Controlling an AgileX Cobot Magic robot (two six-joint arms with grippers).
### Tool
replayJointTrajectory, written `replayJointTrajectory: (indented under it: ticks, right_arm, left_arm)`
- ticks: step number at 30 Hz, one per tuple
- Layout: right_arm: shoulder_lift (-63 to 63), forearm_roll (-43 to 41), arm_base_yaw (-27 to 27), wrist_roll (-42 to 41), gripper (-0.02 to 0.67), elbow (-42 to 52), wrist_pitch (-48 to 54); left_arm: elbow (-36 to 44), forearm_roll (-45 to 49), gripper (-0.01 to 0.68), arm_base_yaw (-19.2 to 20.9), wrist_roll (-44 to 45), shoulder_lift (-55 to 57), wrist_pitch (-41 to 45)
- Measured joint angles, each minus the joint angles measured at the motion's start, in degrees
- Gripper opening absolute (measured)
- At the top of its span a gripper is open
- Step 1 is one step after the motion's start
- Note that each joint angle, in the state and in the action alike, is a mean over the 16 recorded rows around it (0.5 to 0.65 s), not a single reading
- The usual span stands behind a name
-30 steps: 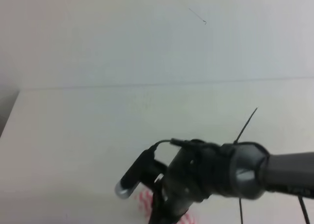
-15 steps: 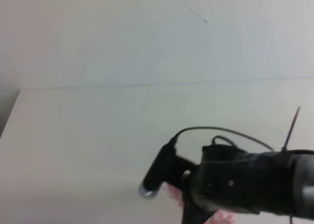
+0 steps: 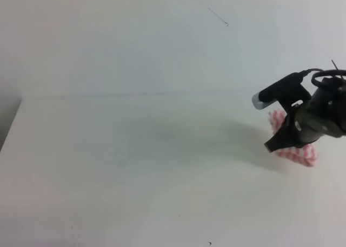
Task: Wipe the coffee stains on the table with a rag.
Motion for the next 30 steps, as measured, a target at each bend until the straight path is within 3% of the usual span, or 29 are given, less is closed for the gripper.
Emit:
replayJointTrajectory:
  ticks: [6,12,20,30]
  right_arm:
    - [5.77,7.57,-2.75,-2.25,0.03,-6.18,-0.09]
    - [10.45,20.62,-1.17,-9.55,0.03,-11.0,-1.35]
    - [15.88,34.01,6.15,-19.56,0.028,-17.83,-0.69]
    - [20.36,37.25,17.7,-23.84,0.026,-25.18,6.49]
  left_arm:
    - [0.0,0.0,-0.001,-0.01,-0.02,0.19,0.0]
    - [0.0,0.0,-0.001,0.0,-0.1,0.09,0.0]
    - [0.0,0.0,-0.001,0.01,-0.1,-0.47,0.0]
    - [0.0,0.0,-0.001,0.01,0.0,-0.47,-0.06]
